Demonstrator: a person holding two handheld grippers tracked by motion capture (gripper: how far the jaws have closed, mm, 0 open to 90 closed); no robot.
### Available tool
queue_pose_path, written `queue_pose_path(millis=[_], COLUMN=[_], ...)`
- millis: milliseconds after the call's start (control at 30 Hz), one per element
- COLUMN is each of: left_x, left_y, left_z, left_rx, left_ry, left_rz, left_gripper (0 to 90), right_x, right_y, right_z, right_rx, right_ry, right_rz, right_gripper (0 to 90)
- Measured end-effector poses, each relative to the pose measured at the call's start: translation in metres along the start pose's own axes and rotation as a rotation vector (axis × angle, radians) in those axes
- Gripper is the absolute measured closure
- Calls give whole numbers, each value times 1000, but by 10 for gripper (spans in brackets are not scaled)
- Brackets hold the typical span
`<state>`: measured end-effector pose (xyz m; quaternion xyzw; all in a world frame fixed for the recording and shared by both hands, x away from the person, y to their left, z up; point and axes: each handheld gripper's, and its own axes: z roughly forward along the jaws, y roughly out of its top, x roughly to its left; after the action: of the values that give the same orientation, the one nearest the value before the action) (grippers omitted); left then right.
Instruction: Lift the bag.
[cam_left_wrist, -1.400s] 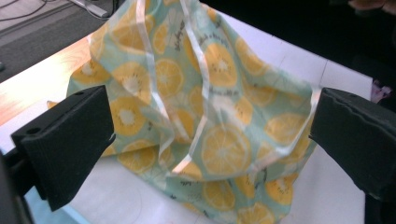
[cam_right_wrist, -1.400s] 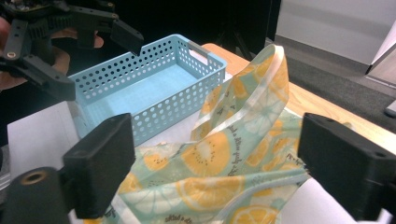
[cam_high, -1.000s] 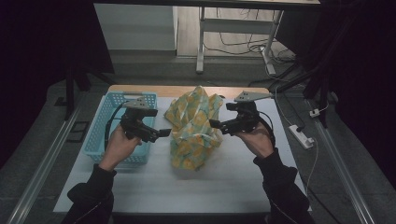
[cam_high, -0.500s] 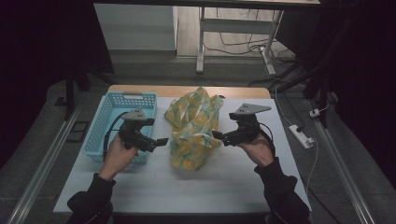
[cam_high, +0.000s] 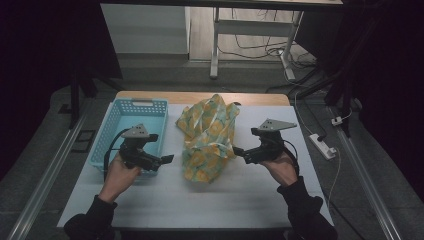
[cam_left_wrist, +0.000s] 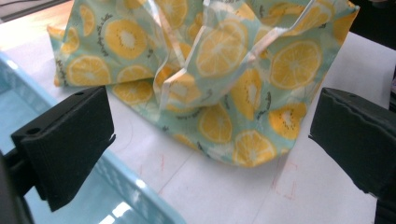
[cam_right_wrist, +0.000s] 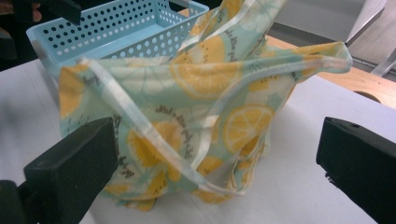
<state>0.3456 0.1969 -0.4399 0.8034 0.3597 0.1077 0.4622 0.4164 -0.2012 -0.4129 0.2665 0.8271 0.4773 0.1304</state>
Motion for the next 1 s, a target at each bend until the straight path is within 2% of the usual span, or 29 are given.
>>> queue_pose_path(millis=[500,800,1000], left_x=[-7,-10,-11], left_y=[-25,-44,-58], left_z=[-16,-30,-40], left_rx=[-2,-7,-11], left_ry=[6,20,35], left_rz=[-38,-72,-103], left_gripper=[0,0,0], right_x=[14,21,26], right_y=[-9,-22,-31], right_z=[-14,-22,-30], right_rx=[-5,14,24], right_ry=[14,0,-27], right_rz=[19,21,6], right_gripper=[0,0,0])
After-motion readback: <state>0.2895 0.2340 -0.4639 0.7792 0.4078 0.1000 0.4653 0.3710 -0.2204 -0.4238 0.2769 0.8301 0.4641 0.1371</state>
